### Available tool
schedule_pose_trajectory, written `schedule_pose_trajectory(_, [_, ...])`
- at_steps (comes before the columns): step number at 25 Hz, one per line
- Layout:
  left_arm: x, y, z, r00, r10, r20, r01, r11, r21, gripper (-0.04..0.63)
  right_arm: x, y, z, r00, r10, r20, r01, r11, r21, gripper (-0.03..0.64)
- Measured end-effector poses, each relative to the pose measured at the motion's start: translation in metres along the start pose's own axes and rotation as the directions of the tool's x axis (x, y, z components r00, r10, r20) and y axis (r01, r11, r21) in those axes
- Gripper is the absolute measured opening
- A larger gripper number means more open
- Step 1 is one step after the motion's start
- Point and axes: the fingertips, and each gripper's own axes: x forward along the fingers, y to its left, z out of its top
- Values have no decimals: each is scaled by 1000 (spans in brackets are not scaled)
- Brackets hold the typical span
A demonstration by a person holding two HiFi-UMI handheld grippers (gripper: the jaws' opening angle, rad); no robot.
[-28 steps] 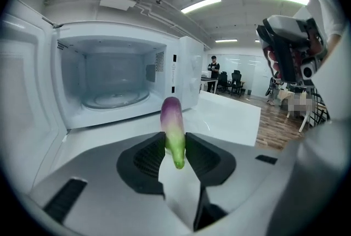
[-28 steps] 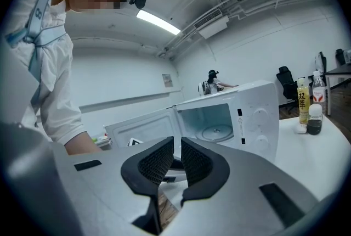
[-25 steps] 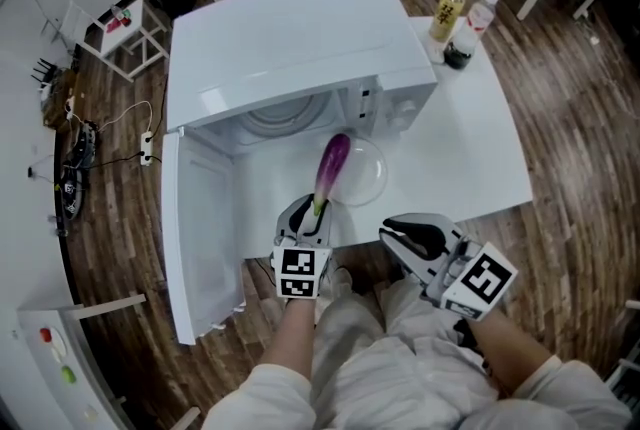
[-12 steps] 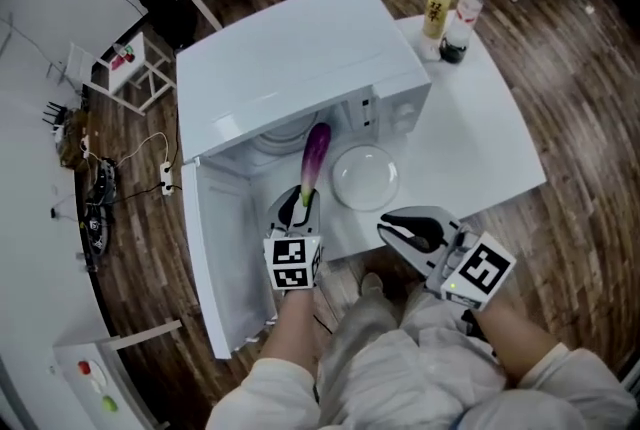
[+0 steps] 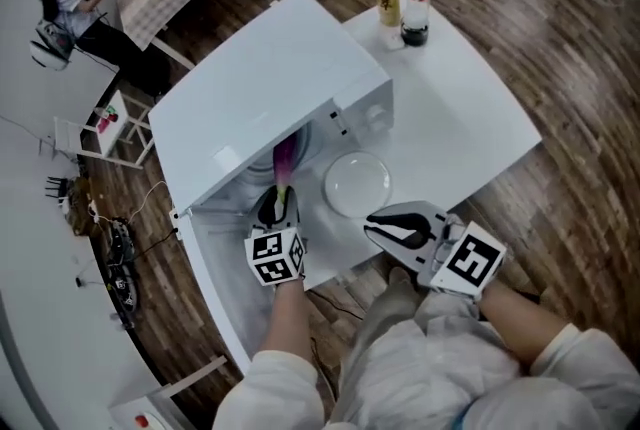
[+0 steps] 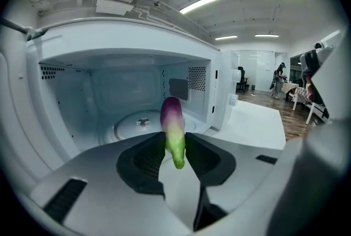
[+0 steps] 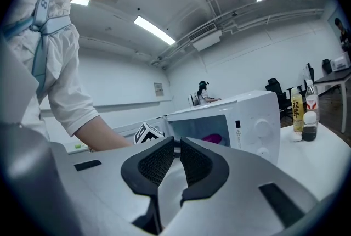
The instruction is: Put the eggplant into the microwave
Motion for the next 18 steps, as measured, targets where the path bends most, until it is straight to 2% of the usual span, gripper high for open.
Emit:
schedule_pose_trajectory(7, [19, 15, 5, 999, -20, -34, 21, 999, 27, 115, 41, -16, -17, 997, -50, -54, 49, 999, -14, 44])
schedule_pose_trajectory(13, [31, 25, 8, 998, -21, -66, 26, 997, 72, 115, 73, -28, -41, 992, -44, -121, 41, 999, -27, 44])
schedule_pose_trajectory(18, [40, 29, 2, 994, -4, -109, 14, 995, 98, 116, 78, -27, -48, 990, -34, -134, 32, 999, -18, 44])
